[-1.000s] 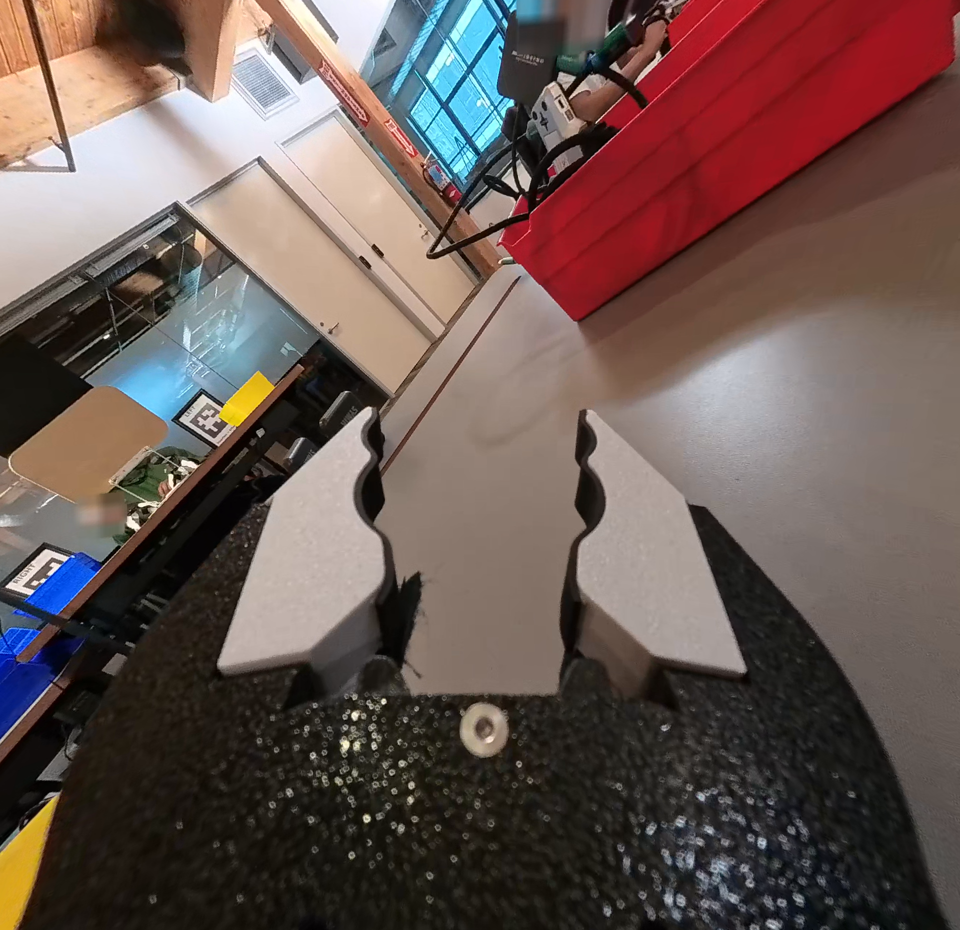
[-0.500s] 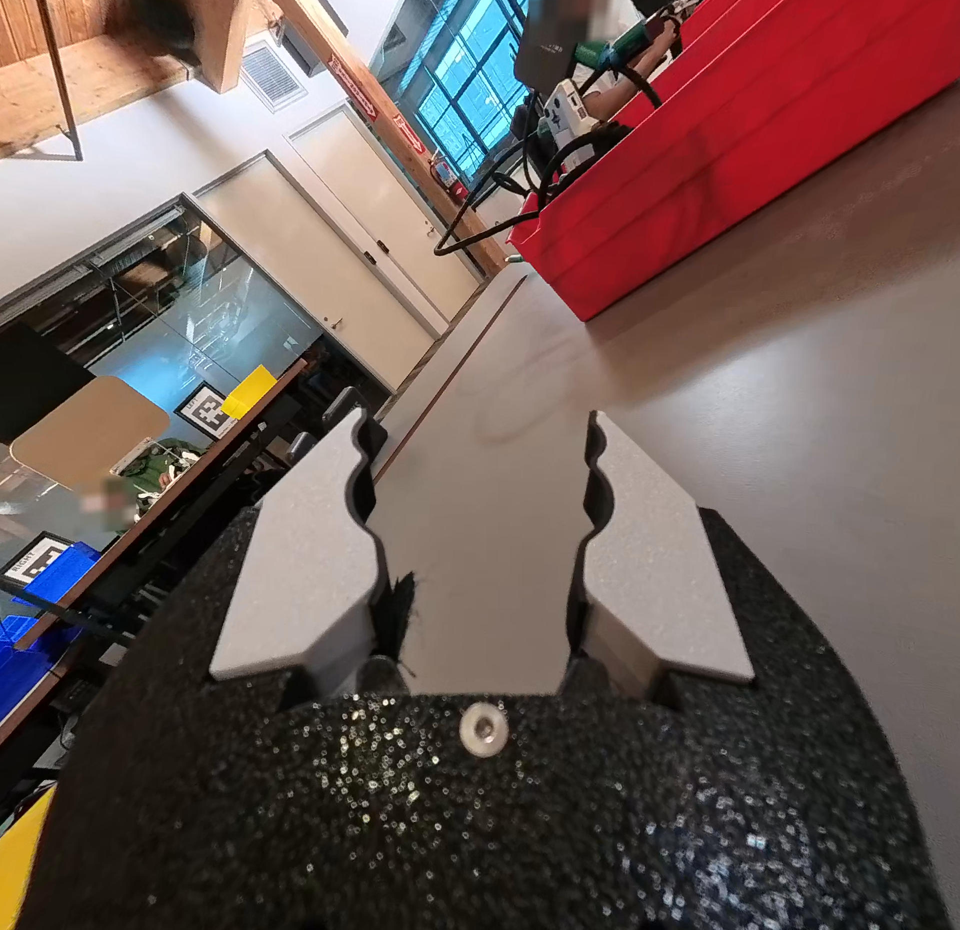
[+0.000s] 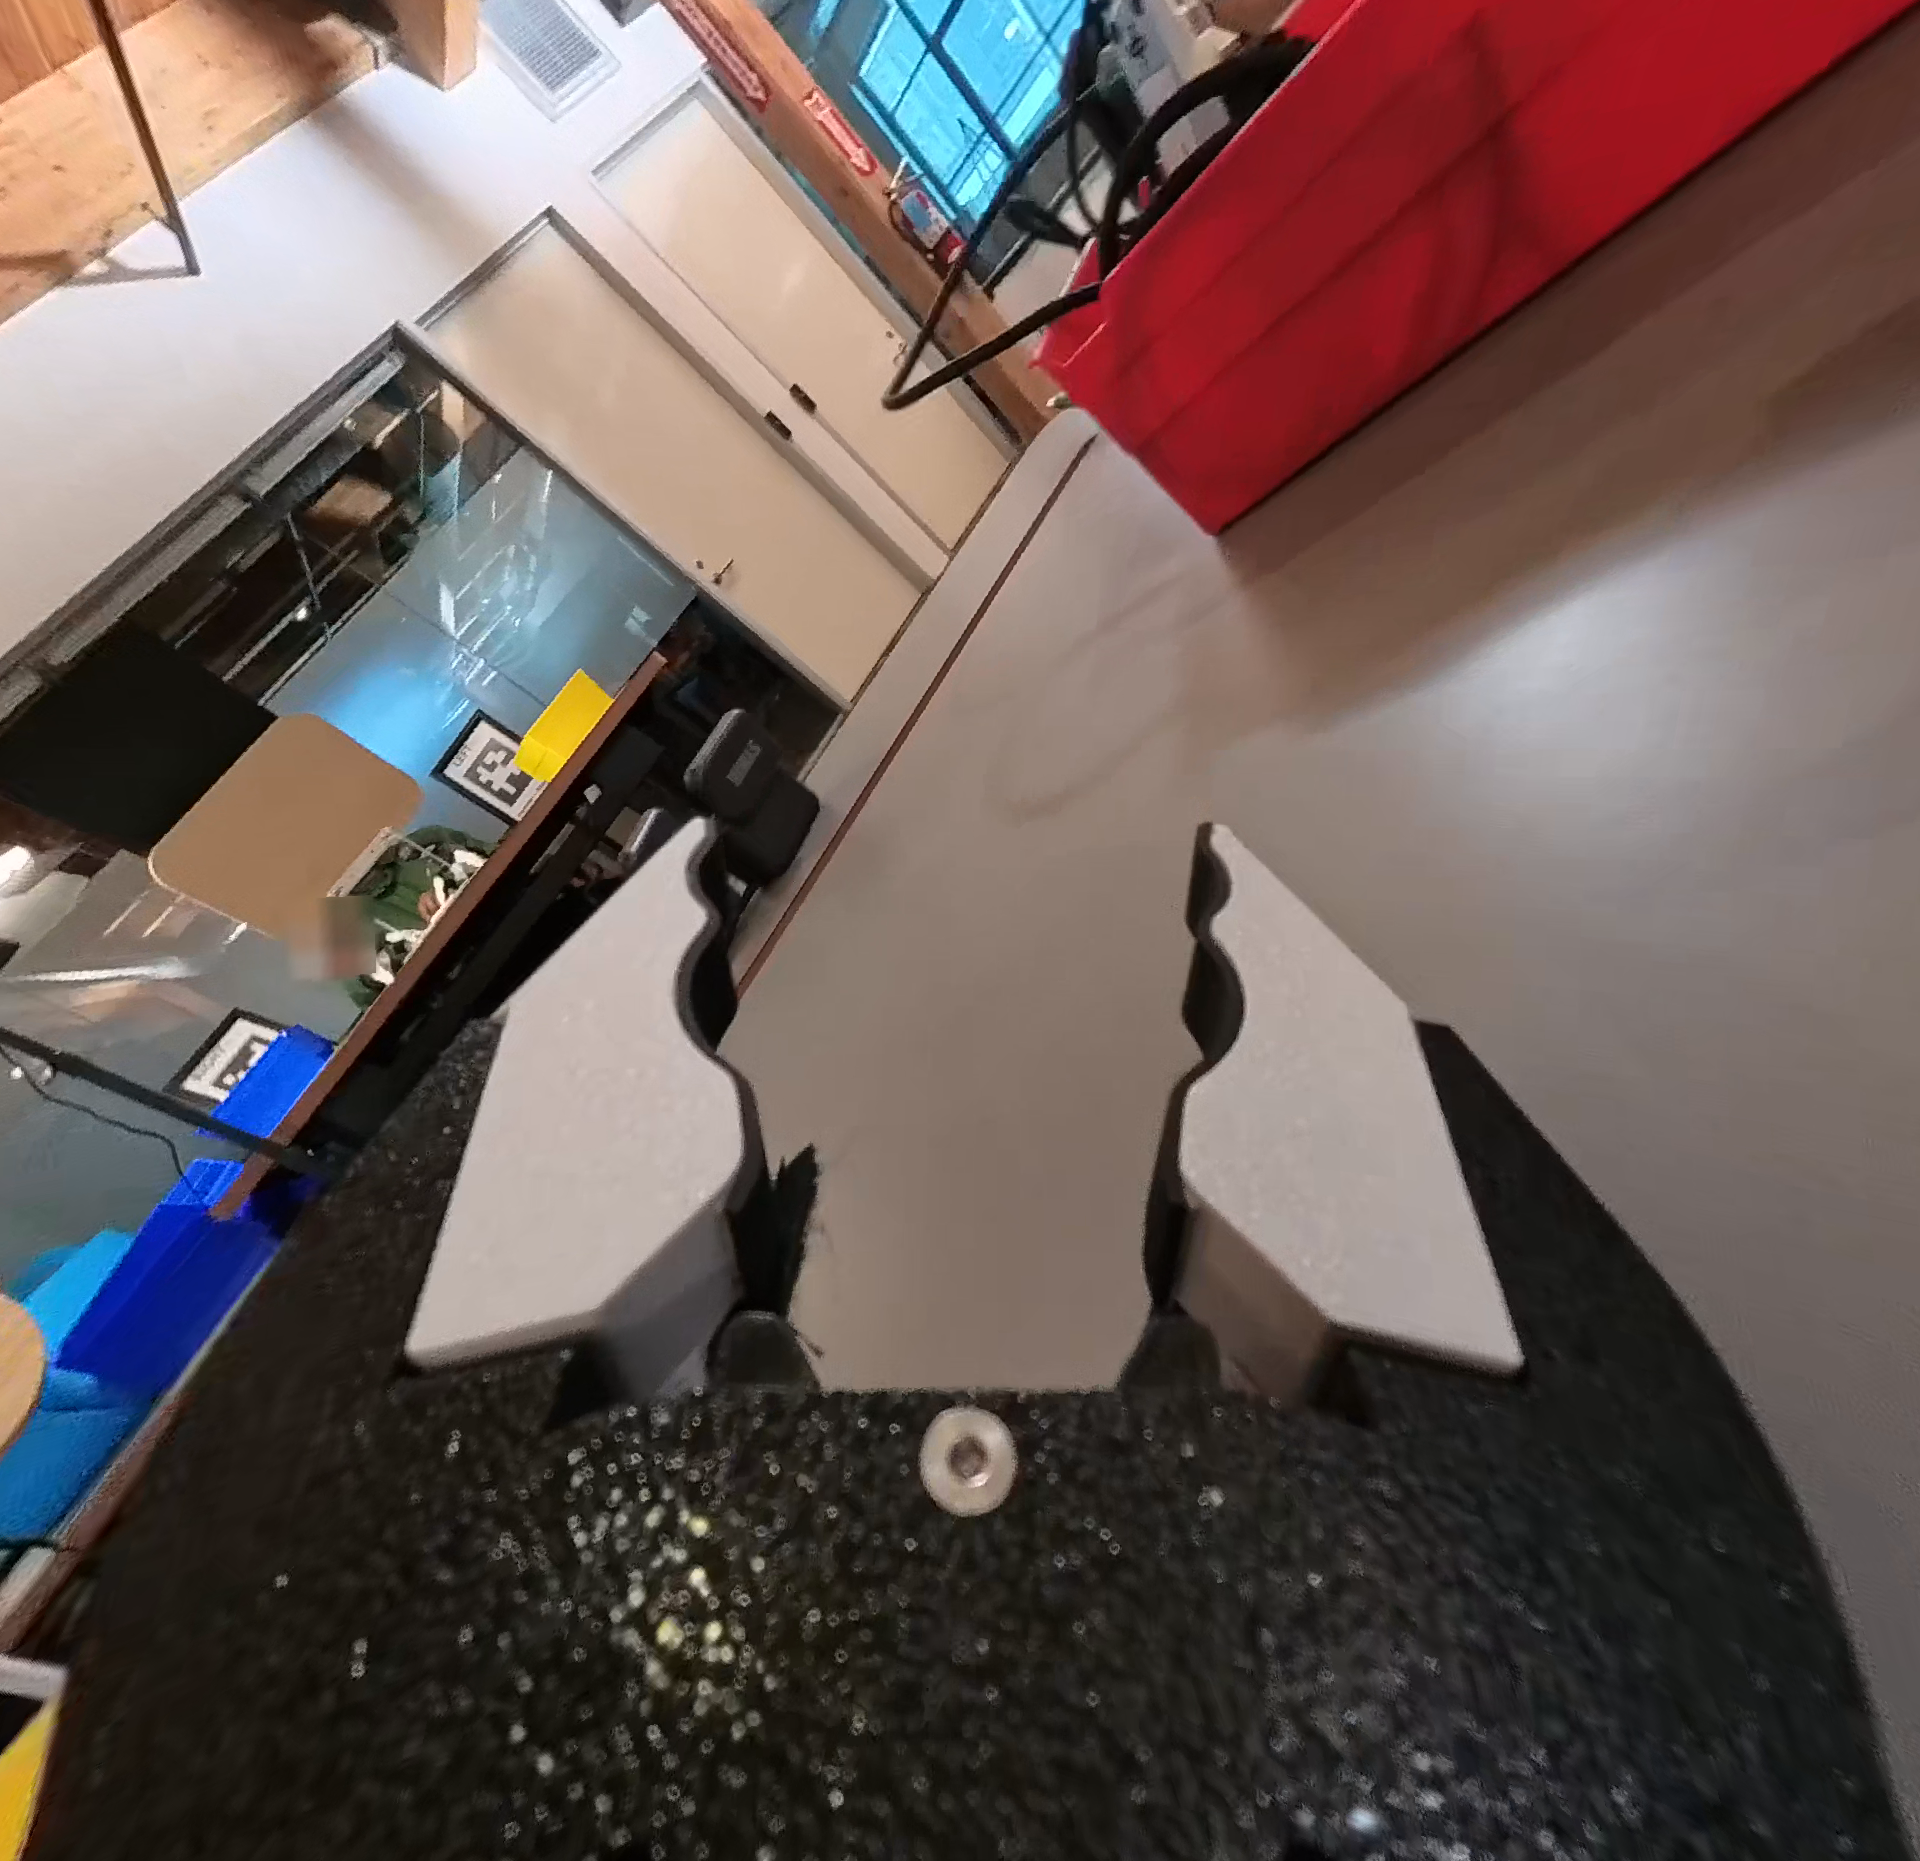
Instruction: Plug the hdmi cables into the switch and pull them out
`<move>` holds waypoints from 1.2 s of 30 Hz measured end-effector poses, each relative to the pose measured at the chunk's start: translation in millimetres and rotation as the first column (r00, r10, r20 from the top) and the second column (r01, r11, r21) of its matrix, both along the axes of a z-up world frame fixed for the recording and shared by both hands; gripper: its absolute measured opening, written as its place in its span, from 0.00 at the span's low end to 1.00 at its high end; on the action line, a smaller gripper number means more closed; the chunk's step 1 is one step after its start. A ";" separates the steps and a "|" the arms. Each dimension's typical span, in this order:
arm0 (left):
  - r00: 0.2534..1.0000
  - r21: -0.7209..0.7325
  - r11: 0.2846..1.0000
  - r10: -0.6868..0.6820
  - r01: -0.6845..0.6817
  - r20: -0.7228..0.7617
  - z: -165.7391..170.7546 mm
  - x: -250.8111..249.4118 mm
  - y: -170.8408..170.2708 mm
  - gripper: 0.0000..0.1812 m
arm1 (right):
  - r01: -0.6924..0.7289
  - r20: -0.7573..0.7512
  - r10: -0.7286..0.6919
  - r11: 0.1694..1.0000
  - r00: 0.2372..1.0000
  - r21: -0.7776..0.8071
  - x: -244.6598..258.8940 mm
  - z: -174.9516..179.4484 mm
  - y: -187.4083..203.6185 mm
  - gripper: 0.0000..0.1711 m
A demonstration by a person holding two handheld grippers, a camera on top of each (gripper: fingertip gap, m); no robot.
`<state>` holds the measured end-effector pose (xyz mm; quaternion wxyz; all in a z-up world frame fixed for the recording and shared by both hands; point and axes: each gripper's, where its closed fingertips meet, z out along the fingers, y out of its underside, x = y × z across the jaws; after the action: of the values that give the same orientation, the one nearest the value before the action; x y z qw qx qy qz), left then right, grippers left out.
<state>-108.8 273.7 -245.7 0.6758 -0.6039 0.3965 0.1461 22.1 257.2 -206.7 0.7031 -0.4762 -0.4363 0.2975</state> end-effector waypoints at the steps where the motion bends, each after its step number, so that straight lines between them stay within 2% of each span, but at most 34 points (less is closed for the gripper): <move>1: 1.000 0.008 1.000 -0.003 0.003 -0.026 -1.1 2.9 -1.5 0.48 | -0.005 0.000 0.005 1.000 1.000 -0.003 -0.2 -0.3 -0.4 0.30; 4: 0.997 0.020 1.000 -0.002 0.004 -0.080 -4.3 9.7 -5.6 0.48 | -0.018 0.007 0.018 1.000 1.000 -0.007 -1.0 -1.9 -0.9 0.30; 13: 0.997 0.053 0.998 0.033 -0.029 -0.075 1.1 12.6 -14.9 0.50 | 0.034 -0.006 -0.034 0.998 0.999 -0.043 8.4 -2.0 10.4 0.30; 21: 0.974 0.035 0.989 0.148 -0.144 -0.170 -11.1 10.4 -14.5 0.52 | 0.011 -0.019 -0.011 1.000 1.000 -0.011 12.0 2.9 0.2 0.29; 30: 0.962 -0.056 0.961 0.270 -0.272 -0.041 -12.0 -9.0 -28.4 0.53 | -0.002 -0.020 0.002 1.000 1.000 -0.011 11.3 4.0 -2.9 0.28; 32: 0.954 -0.143 0.946 0.297 -0.290 0.031 -16.6 -10.8 -33.5 0.56 | -0.040 -0.021 0.040 0.998 0.999 -0.049 9.4 3.2 -7.4 0.29; 34: 0.899 -0.293 0.891 0.406 -0.348 0.166 -20.6 -22.8 -41.8 0.52 | -0.054 -0.029 0.053 0.997 0.998 -0.062 9.3 3.6 -8.4 0.29; 36: 0.814 -0.383 0.856 0.477 -0.346 0.331 -10.1 -28.1 -57.3 0.48 | -0.052 -0.037 0.050 0.996 0.998 -0.068 10.4 4.0 -6.6 0.29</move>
<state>-136.9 216.4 -255.8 0.5940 -0.7897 0.1195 0.0961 32.5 250.6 -202.7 0.6860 -0.4835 -0.4254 0.3386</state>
